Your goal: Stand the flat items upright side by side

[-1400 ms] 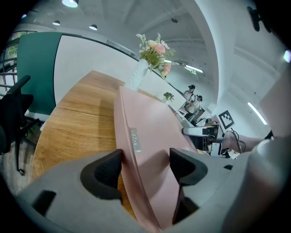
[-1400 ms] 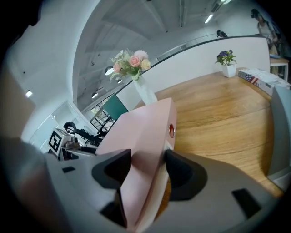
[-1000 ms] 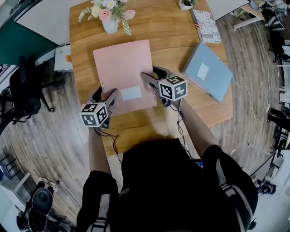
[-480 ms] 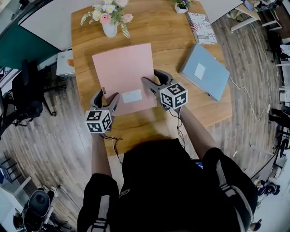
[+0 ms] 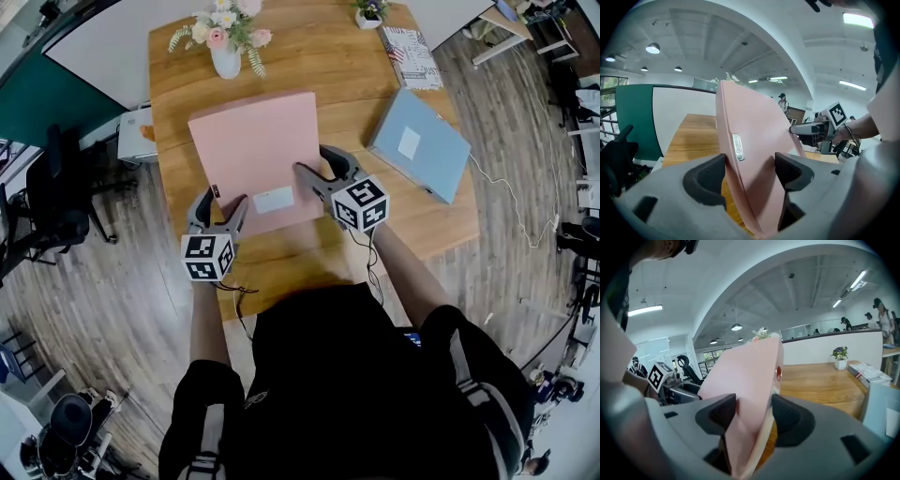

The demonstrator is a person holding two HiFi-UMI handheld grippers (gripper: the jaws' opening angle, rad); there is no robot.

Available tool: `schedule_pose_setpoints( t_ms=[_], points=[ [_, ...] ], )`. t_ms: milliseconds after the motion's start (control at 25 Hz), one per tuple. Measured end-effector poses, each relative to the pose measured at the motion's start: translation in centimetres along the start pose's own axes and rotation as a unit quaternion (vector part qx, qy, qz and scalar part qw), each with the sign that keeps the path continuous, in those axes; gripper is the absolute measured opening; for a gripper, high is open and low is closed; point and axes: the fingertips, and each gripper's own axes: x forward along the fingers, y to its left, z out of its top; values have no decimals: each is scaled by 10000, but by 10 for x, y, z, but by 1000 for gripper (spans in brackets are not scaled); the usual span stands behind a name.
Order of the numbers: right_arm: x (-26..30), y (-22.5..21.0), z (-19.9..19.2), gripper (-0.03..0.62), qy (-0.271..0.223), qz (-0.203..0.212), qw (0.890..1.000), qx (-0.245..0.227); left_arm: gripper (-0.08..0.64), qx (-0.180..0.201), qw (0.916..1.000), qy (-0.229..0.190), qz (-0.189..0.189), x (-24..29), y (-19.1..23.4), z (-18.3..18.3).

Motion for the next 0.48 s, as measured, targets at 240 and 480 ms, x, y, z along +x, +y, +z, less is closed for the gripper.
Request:
schedule_pose_setpoints(
  t_ms=[240, 480],
  points=[
    [-9, 9, 7, 238, -245, -39, 9993, -290, 339, 149, 9998, -135, 67, -7, -4, 3],
    [-17, 16, 17, 238, -508, -57, 9961, -714, 337, 514, 9975, -418, 257, -14, -7, 10]
  ],
)
